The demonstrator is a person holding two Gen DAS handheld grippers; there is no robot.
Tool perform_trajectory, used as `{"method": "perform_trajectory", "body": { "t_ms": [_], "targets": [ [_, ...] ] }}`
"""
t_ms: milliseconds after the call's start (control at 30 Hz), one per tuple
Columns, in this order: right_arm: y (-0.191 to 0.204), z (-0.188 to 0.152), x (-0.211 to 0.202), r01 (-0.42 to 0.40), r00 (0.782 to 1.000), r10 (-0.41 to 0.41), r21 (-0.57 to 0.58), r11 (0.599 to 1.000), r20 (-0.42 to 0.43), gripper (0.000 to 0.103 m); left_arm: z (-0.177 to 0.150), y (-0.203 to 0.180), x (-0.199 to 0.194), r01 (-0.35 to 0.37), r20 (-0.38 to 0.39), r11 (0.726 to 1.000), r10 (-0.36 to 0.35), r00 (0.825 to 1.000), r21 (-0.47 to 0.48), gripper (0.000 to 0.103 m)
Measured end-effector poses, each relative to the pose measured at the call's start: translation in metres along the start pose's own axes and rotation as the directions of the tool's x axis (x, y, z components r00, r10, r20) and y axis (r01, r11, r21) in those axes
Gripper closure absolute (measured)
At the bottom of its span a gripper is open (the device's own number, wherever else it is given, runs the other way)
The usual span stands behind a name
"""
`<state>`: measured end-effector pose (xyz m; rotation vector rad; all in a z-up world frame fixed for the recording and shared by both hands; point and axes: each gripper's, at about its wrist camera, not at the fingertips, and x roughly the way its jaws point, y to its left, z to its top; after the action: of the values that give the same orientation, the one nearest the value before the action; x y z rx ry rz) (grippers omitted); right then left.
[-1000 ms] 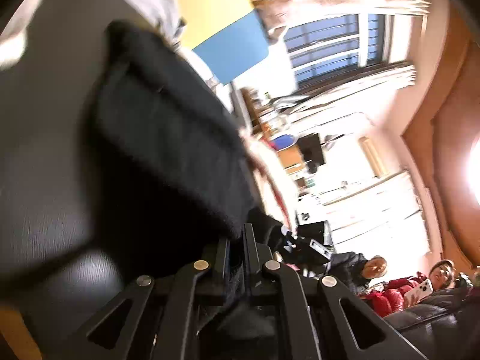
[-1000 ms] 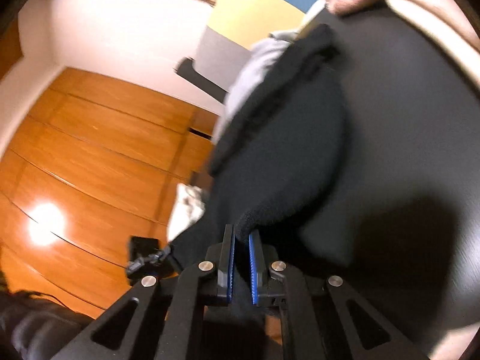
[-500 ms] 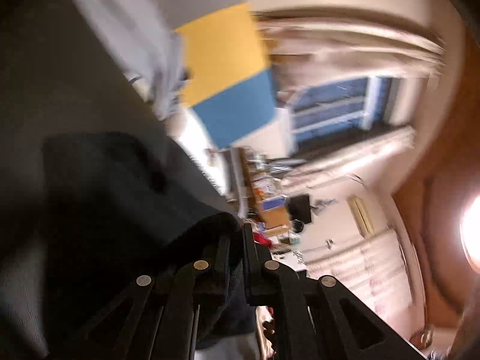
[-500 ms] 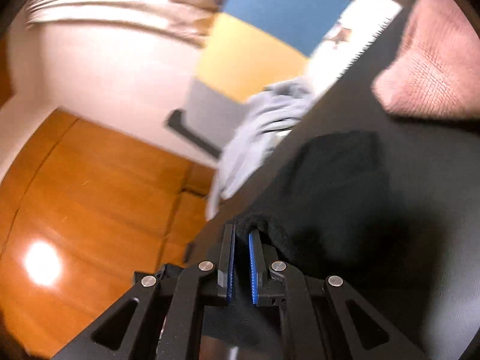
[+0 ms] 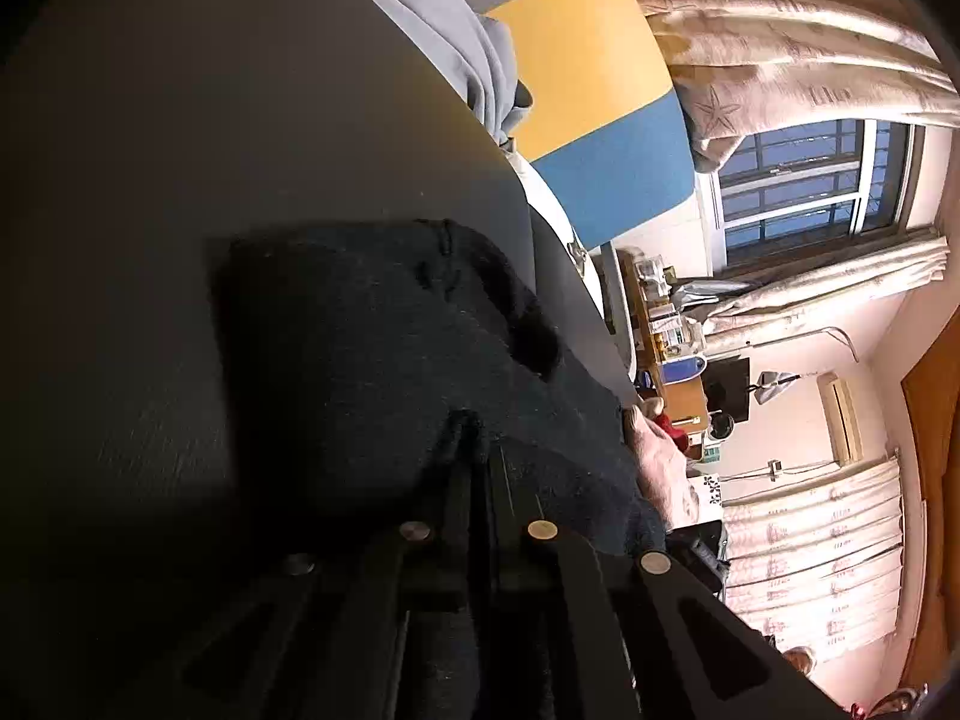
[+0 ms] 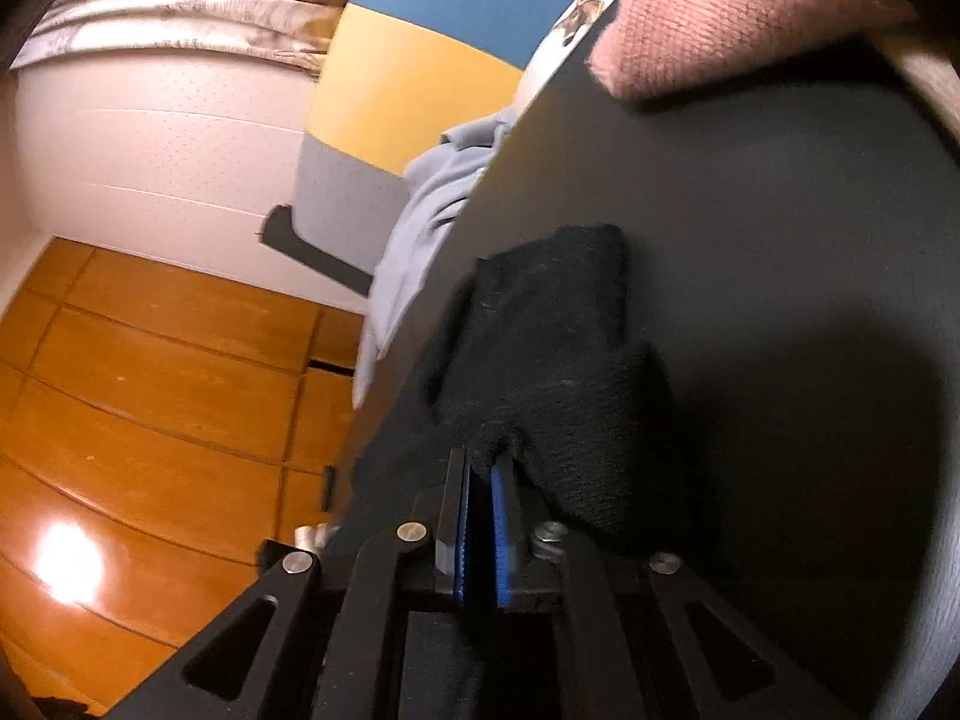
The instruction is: Fold clothes
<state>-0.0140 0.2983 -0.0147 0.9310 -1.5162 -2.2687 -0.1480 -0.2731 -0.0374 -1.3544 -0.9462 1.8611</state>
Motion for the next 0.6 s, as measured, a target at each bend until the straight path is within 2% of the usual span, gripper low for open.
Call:
{"method": "perform_trajectory", "body": {
  "t_ms": [33,67,100,167,233,367,433,600],
  "targets": [
    [0.002,0.001,-0.004,-0.018,1.0,0.018,0.003,1.0,0.001,0.084,-0.002,-0.001,-0.003,0.009,0.013,1.0,-0.009,1.0,-0.008,0.093],
    [0.005,0.001,-0.006,-0.033,0.999,0.033,0.003,0.999,0.0,0.074,-0.003,-0.003,-0.007,0.034,0.026,0.999,-0.034,0.999,-0.019,0.082],
    [0.011,-0.002,-0.007,-0.035,0.999,0.035,-0.008,0.999,-0.007,0.069,-0.002,-0.004,-0.013,0.056,0.042,0.998,-0.055,0.998,-0.026,0.08],
    [0.022,-0.006,-0.01,-0.046,0.999,0.045,-0.026,0.999,-0.028,0.056,-0.004,-0.011,-0.028,0.053,0.087,0.999,-0.052,0.995,-0.006,0.075],
    [0.033,-0.01,-0.012,-0.045,0.998,0.043,-0.055,0.998,-0.041,0.052,-0.011,-0.02,-0.04,0.033,0.098,0.999,-0.036,0.995,0.036,0.072],
    [0.044,-0.024,-0.013,-0.041,0.994,0.031,-0.097,0.994,-0.102,0.05,-0.029,-0.027,-0.055,-0.001,0.075,0.997,-0.005,0.997,0.083,0.065],
    [0.042,-0.031,-0.009,-0.008,0.992,-0.005,-0.108,0.994,-0.127,0.046,-0.038,-0.028,-0.058,-0.027,0.074,0.995,0.019,0.997,0.101,0.063],
    [0.033,-0.038,0.007,0.05,0.991,-0.064,-0.116,0.992,-0.12,0.045,-0.058,-0.028,-0.063,-0.044,0.06,0.99,0.036,0.998,0.137,0.059]
  ]
}}
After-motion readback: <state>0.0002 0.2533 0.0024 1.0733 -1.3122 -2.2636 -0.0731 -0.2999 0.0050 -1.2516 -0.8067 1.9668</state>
